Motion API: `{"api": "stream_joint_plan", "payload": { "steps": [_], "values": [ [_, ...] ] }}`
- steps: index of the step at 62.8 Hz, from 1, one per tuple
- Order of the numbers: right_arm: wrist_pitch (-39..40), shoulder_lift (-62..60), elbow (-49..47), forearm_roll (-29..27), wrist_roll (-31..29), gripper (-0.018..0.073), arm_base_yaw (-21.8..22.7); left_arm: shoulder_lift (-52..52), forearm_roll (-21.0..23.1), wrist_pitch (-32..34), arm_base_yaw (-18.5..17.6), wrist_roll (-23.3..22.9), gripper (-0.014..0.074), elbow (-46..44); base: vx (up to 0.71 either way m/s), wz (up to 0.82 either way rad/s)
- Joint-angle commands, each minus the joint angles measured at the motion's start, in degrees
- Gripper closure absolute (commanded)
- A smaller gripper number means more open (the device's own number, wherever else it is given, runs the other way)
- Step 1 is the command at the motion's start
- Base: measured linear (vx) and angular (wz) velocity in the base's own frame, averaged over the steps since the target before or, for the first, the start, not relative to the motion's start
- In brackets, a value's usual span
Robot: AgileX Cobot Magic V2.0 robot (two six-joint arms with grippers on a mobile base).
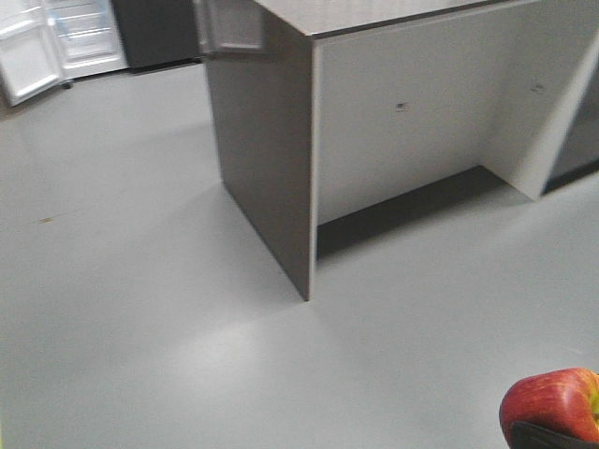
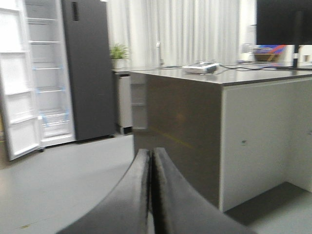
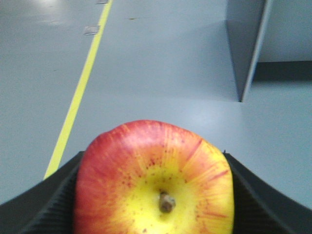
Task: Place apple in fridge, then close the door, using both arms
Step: 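Drive the base away from the counter holding the apple in the right gripper, then drive toward the open fridge carrying the apple in the right gripper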
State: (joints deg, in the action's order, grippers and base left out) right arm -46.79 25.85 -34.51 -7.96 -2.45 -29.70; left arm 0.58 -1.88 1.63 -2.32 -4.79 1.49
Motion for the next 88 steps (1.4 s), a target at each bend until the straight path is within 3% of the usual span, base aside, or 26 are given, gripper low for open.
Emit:
{"api": "stream_joint_plan", "payload": {
  "steps": [1,88],
  "values": [
    [4.16,0.29,-1.70,-0.27,-0.47,0.0204,-0.18,0.88,0.54,4.27,0.08,-0.27,0.0603,1.20,-0.01,0.56],
    [4.17,0.29,-1.70,-0.27,-0.47,0.0204,-0.18,0.88,0.54,4.27,0.08,-0.27,0.0603,1.20,0.07,0.36]
  ]
}}
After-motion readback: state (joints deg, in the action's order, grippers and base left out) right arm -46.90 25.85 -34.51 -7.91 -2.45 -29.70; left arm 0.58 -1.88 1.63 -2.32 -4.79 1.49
